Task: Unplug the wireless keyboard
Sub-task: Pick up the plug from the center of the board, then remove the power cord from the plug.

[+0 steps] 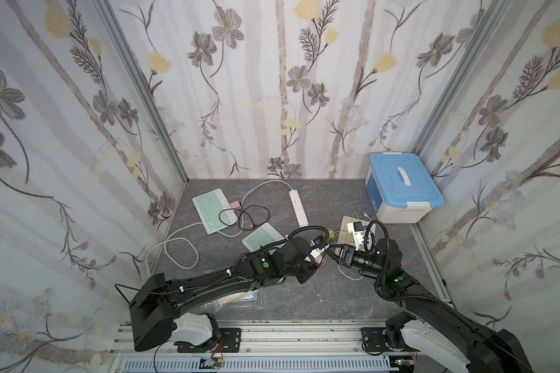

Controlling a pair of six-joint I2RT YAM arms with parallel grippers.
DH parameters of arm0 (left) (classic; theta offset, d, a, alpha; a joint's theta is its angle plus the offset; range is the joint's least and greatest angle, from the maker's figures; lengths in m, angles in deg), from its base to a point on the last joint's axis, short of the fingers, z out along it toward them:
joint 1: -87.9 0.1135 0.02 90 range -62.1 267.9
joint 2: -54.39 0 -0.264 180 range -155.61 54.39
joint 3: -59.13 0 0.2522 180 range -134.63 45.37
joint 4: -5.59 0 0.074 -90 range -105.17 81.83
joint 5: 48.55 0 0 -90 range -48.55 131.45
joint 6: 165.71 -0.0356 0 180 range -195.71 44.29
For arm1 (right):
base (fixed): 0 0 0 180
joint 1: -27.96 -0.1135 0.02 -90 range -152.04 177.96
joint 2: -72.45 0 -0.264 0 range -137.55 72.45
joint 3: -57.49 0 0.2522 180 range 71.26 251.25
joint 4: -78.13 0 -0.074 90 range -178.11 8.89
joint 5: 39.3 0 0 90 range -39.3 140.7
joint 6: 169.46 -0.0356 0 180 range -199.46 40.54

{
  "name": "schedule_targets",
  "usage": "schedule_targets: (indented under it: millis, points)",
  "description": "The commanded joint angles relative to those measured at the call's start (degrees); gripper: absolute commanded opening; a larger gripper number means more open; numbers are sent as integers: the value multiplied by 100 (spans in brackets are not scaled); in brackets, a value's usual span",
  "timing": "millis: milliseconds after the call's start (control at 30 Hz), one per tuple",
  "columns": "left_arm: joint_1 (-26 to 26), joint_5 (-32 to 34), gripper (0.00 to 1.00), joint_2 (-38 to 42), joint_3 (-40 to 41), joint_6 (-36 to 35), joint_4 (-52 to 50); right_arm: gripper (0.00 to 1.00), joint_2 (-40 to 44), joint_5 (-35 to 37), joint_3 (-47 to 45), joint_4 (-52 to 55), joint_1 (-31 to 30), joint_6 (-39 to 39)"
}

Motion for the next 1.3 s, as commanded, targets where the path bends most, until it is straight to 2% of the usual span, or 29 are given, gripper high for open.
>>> schedule_targets:
  millis: [0, 167, 300, 467, 867, 1067, 1267]
  points:
    - [72, -568, 0, 61, -101, 10, -8, 50, -38, -201, 74, -581, -35, 7]
    - [621, -1912, 0, 282, -57, 241, -46, 50, 67, -647, -126, -943, -6, 522]
    - [971, -2797, 0, 317, -87, 340, -100, 59, 278, -824, -204, -1191, -14, 513]
    - [1216, -3650, 0, 276, -114, 429, -26, 60, 151, -936, -249, -1726, -14, 310]
    - [1429, -4311, 0, 265, -64, 657, 263, 49, -195, -1047, -254, -2412, -13, 50]
    - [1447, -4277, 0, 274, -58, 726, 393, 41, -484, -1155, -299, -2962, -18, -319]
    - [1496, -4189, 0, 309, -40, 777, 469, 30, -539, -1144, -300, -3013, -31, -342]
